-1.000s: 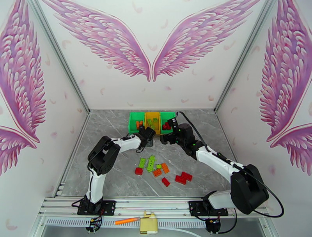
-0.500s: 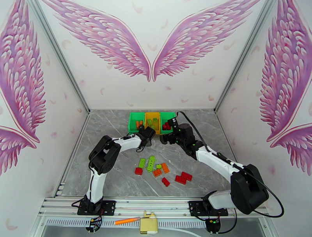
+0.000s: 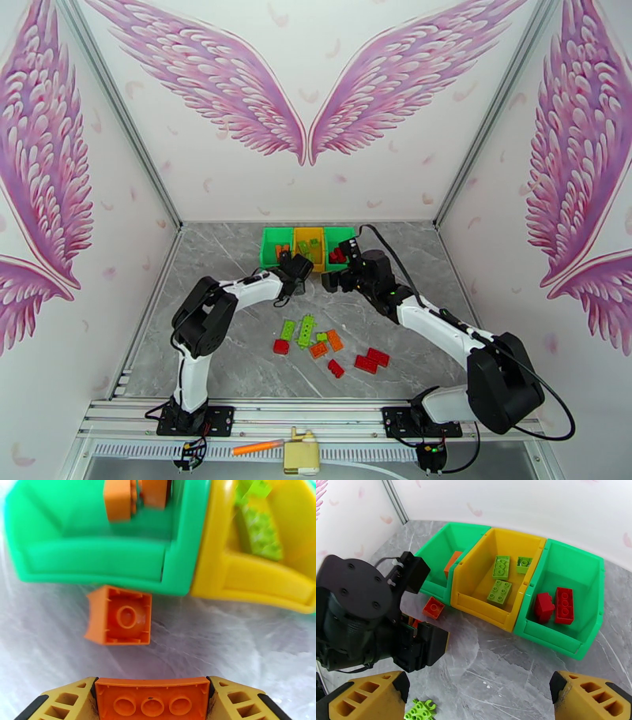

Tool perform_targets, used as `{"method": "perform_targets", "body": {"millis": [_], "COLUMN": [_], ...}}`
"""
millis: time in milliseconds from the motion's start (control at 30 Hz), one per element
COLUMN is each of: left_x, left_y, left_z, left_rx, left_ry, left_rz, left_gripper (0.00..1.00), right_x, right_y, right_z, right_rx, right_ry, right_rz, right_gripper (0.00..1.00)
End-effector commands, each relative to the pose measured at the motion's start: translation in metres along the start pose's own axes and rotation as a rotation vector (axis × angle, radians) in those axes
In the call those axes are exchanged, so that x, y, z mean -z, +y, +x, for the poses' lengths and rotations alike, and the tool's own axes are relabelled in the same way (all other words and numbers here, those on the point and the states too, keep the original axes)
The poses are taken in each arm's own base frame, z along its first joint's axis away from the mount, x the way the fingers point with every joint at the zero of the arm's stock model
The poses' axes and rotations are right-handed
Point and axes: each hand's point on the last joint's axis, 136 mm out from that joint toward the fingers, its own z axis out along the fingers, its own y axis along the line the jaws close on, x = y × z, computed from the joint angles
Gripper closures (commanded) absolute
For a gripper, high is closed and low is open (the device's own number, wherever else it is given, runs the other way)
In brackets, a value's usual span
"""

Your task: Sort the legos into containers by color

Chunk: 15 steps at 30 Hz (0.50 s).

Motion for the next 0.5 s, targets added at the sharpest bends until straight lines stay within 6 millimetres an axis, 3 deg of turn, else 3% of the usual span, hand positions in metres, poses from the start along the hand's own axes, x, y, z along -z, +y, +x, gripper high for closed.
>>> {"method": "perform_targets", "body": {"millis": [0, 200, 467], "left_x": [0.036, 0.056, 0.032], "left_y": [0.008, 0.018, 0.025], "left_z": [-0.024, -0.043, -0.084], "left_rx": [0.014, 0.011, 0.019], "left_ry": [-0.072, -0.124, -0.146], "left_rz": [0.013, 0.015, 0.004], "left_gripper": [0.38, 0.38, 0.37], "right_x": [-0.002, 0.001, -0.002], "right_y": [0.013, 0.036, 0.059], "right_z": [-0.007, -0.015, -0.027], "right_rx": [-0.022, -0.018, -0.018], "right_ry": [-0.026, -0.038, -0.059], "right_rz": [-0.058, -0.131, -0.195], "right_gripper": [0.01, 0.00, 0.00]}}
